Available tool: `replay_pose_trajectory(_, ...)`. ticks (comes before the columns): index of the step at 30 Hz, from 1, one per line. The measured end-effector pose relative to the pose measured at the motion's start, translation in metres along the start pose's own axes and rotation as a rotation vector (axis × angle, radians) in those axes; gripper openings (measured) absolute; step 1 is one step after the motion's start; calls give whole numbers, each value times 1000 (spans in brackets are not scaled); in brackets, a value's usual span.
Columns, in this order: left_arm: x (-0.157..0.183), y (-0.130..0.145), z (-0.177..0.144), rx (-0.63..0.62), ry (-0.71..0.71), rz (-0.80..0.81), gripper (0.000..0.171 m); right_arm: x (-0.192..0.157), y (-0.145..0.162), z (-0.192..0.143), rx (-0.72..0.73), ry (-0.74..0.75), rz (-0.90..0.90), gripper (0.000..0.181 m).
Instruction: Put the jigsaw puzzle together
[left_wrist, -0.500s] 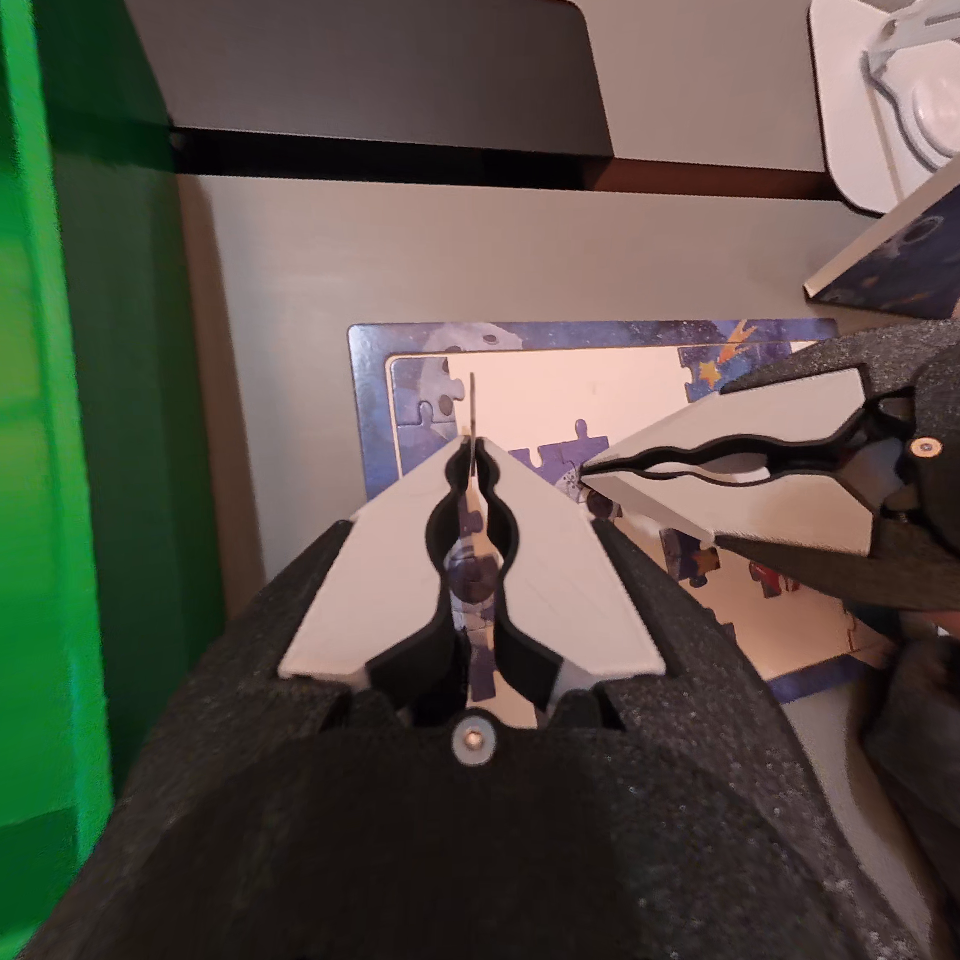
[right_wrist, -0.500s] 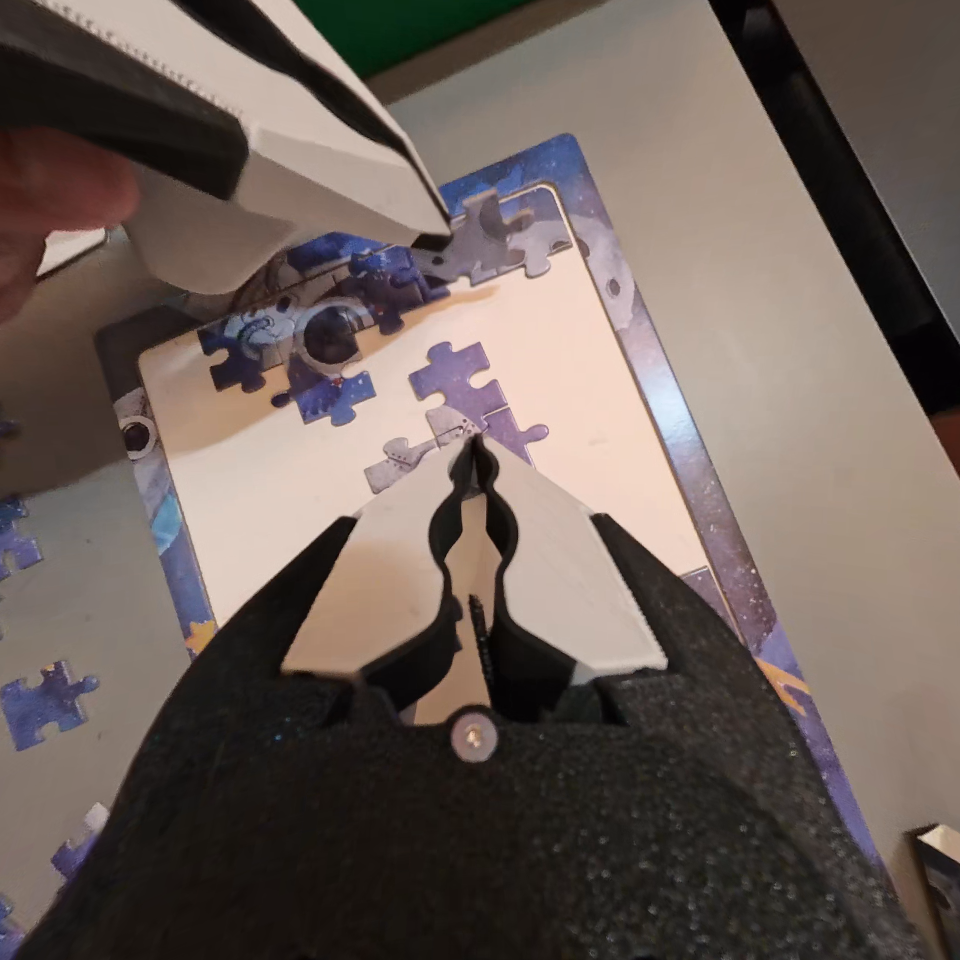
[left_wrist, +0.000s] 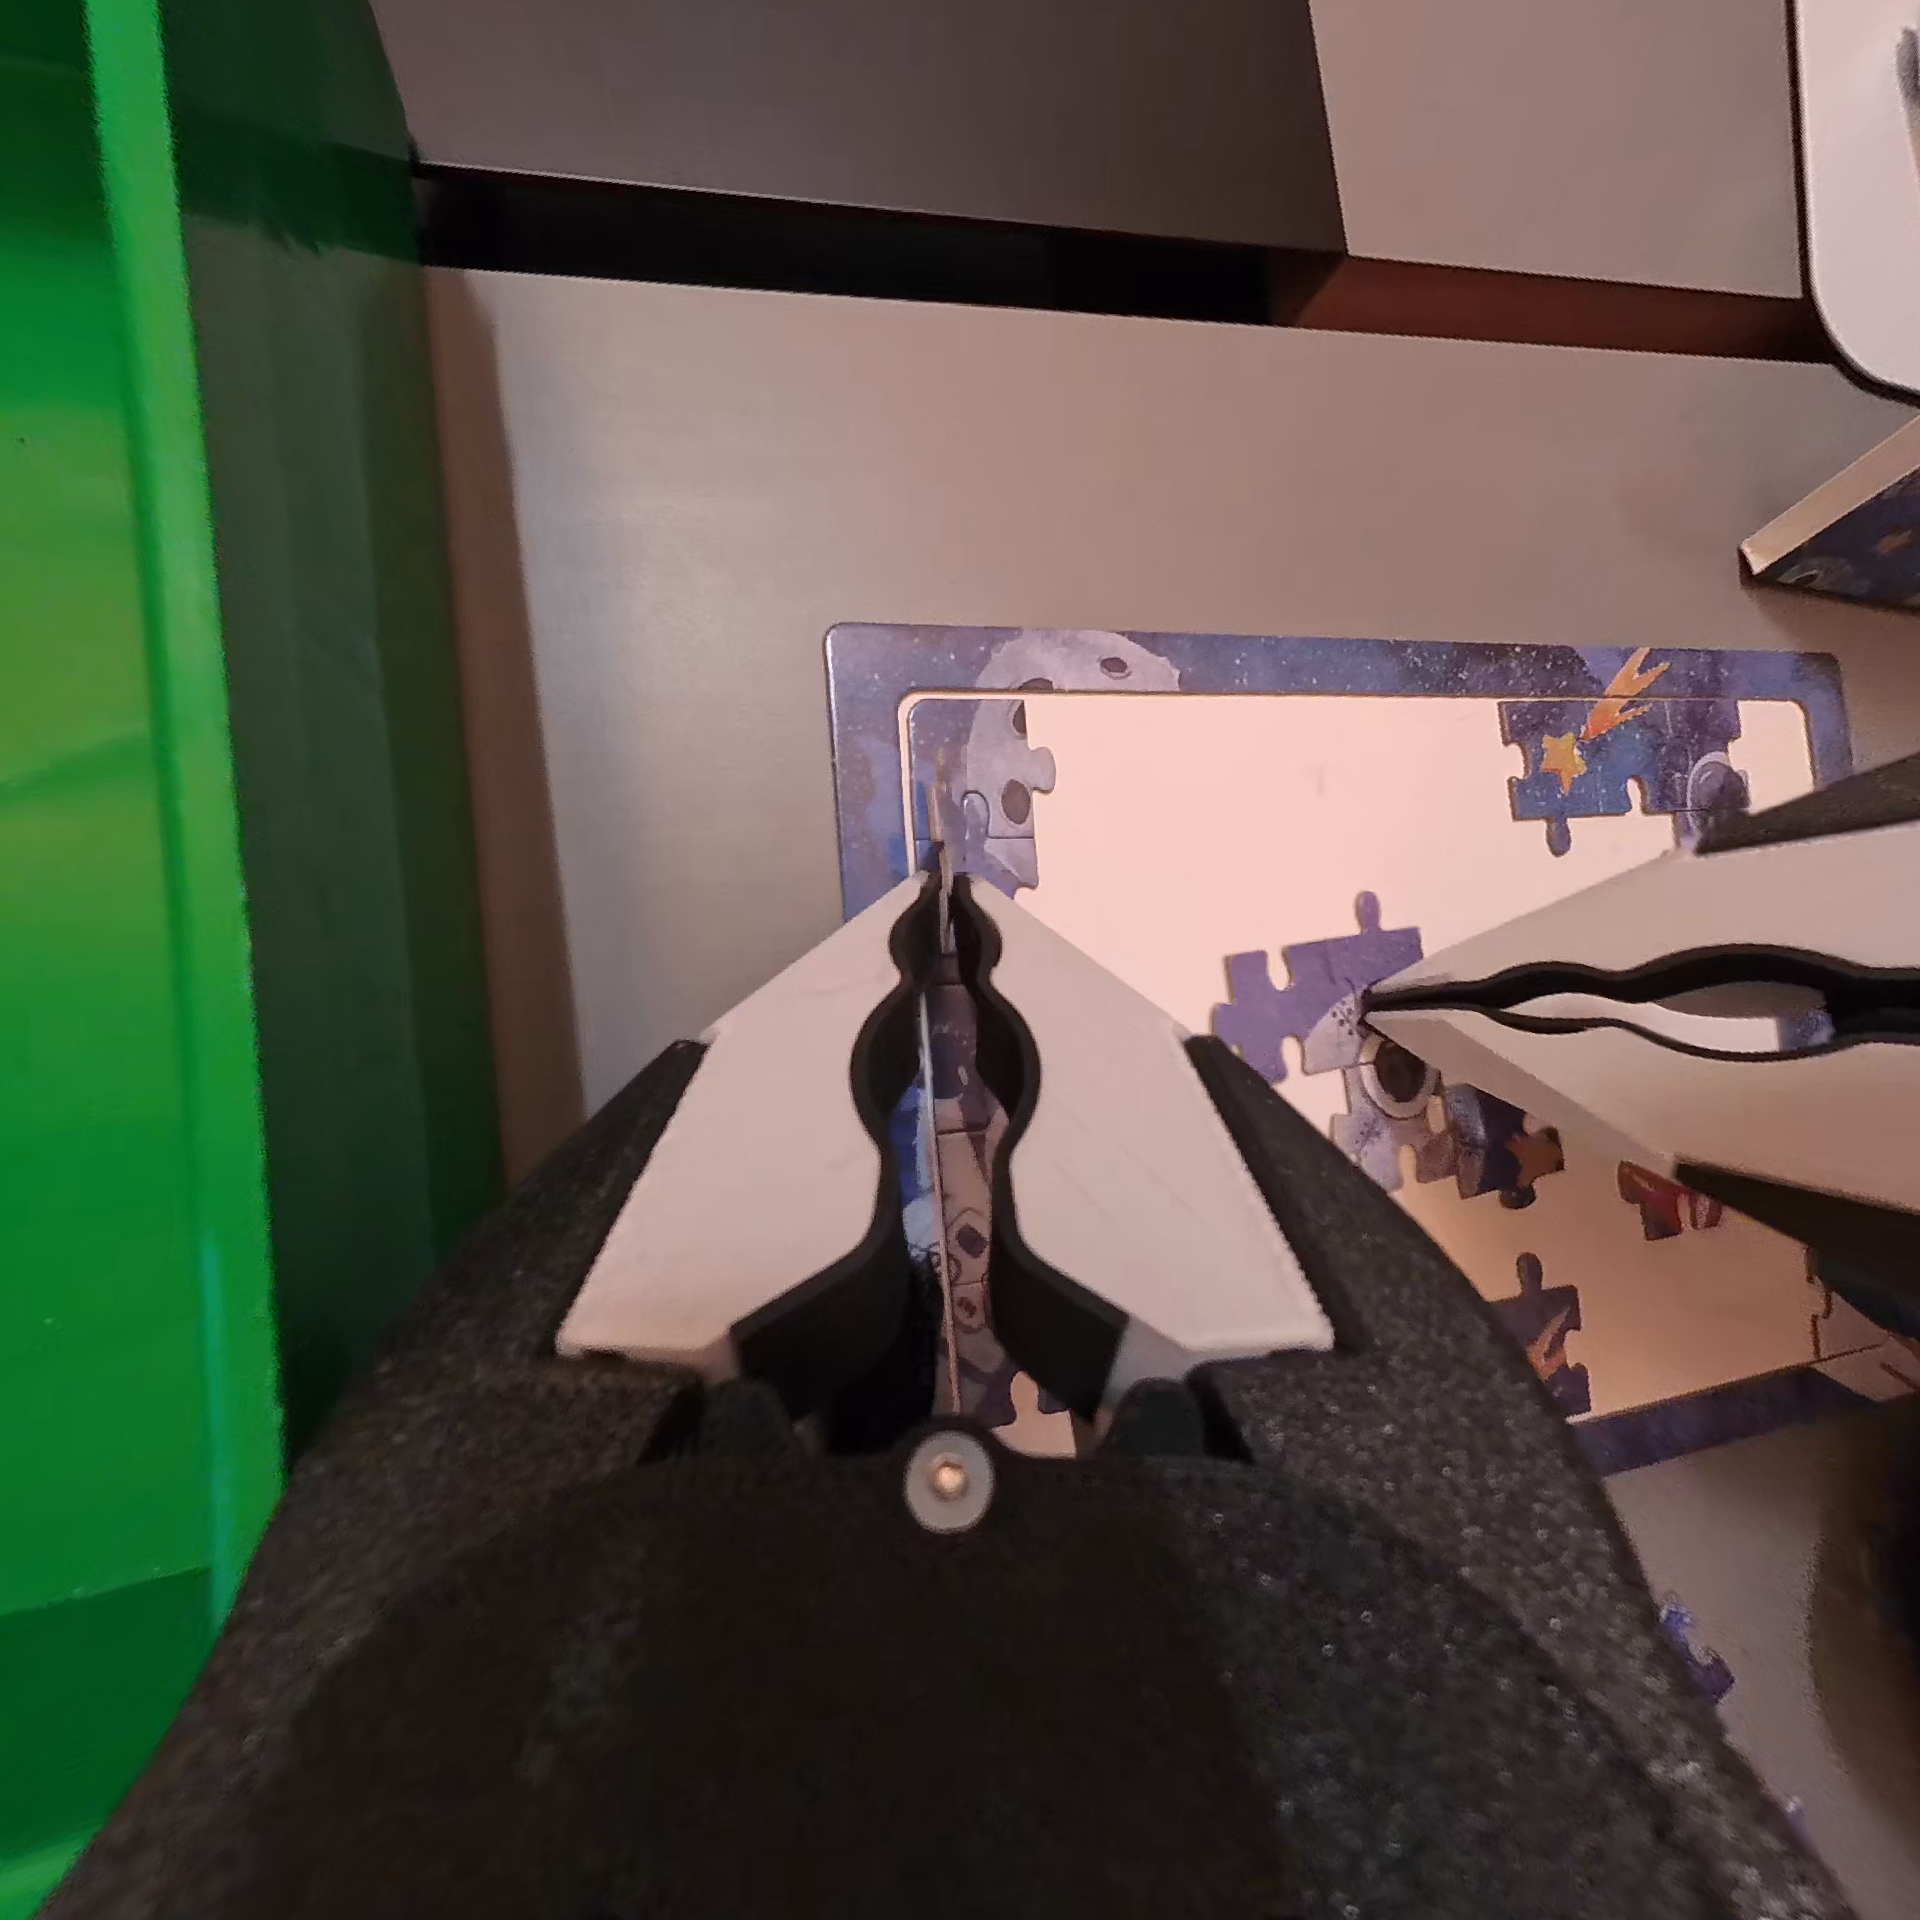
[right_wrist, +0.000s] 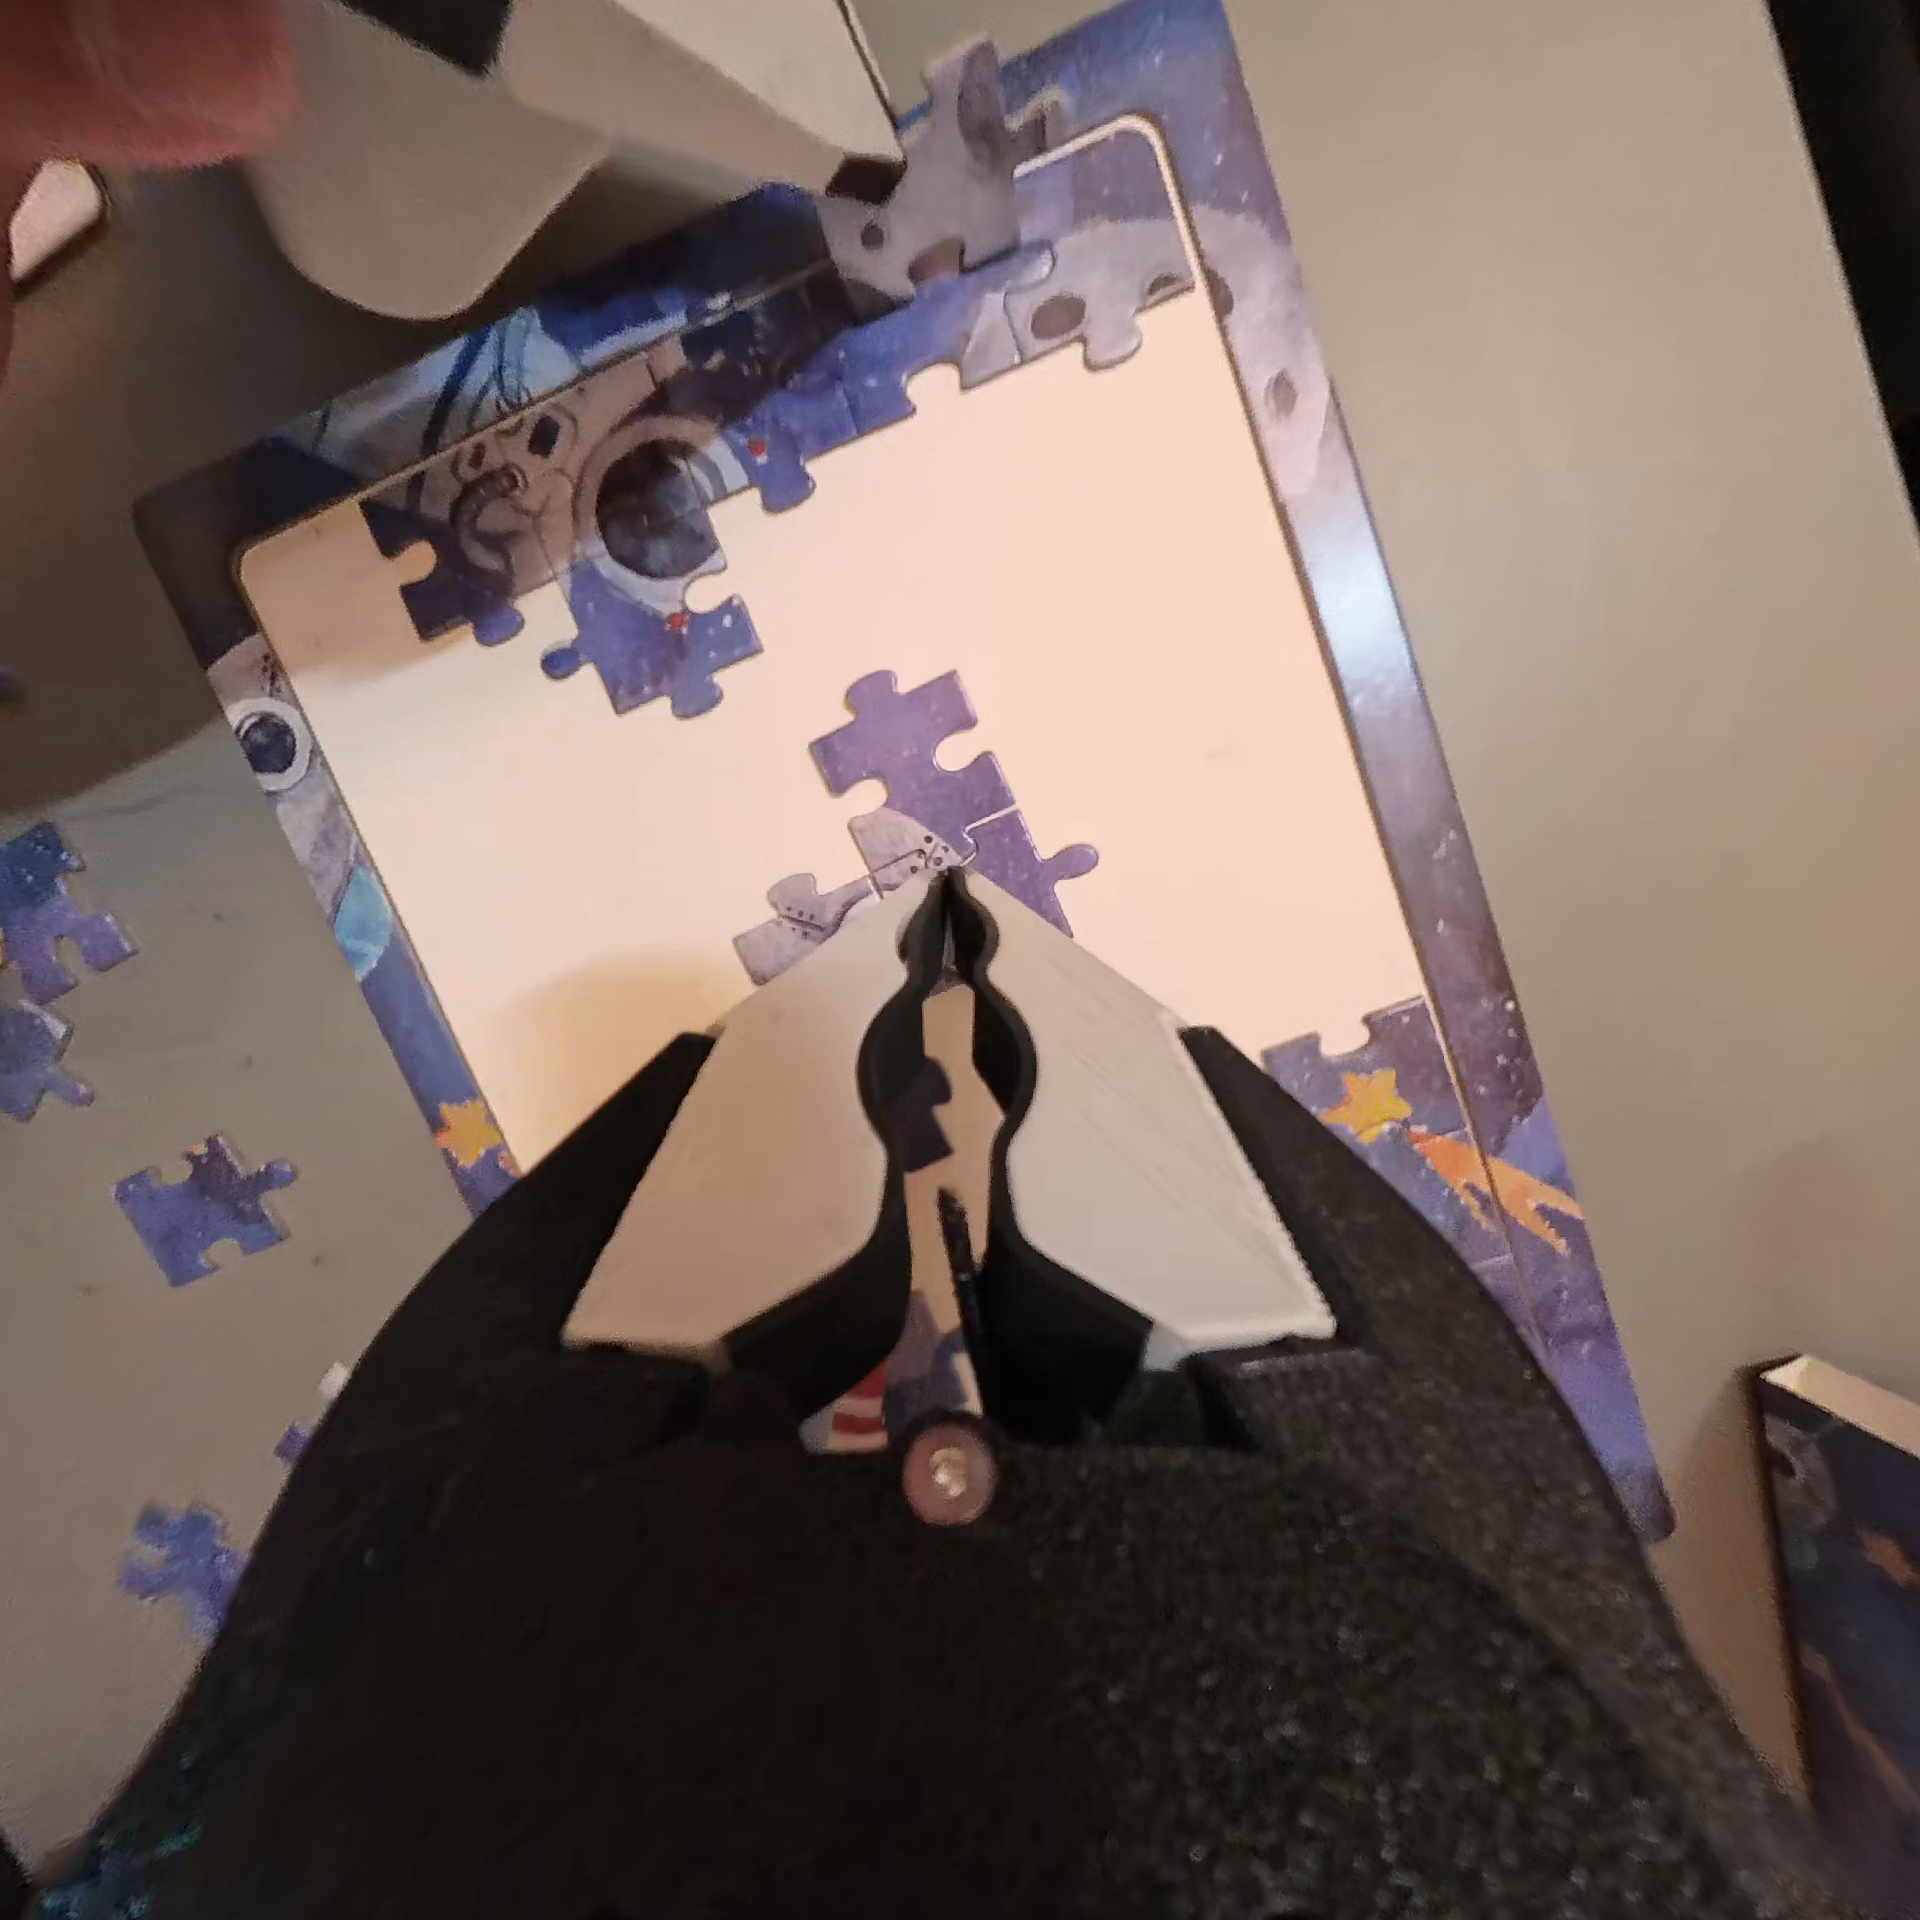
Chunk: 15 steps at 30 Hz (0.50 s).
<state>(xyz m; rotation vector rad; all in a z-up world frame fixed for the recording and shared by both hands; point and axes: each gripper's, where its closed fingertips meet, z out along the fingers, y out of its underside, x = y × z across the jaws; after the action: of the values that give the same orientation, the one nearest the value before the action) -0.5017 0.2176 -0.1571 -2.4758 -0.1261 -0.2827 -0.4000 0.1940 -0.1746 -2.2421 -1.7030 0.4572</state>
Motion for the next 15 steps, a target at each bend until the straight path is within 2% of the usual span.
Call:
replay_pose_trajectory(8, 2, 0, 0, 1, 8, 4, 2, -4, 7, -2, -19, -64, 89, 0)
replay_pose_trajectory(11, 3, -1, 0, 3, 12, 7, 2, -2, 7, -4, -27, -42, 76, 0)
replay_pose_trajectory(15, 6, -2, -1, 10, 5, 28, 1, 1, -17, -14, 105, -39, 80, 0)
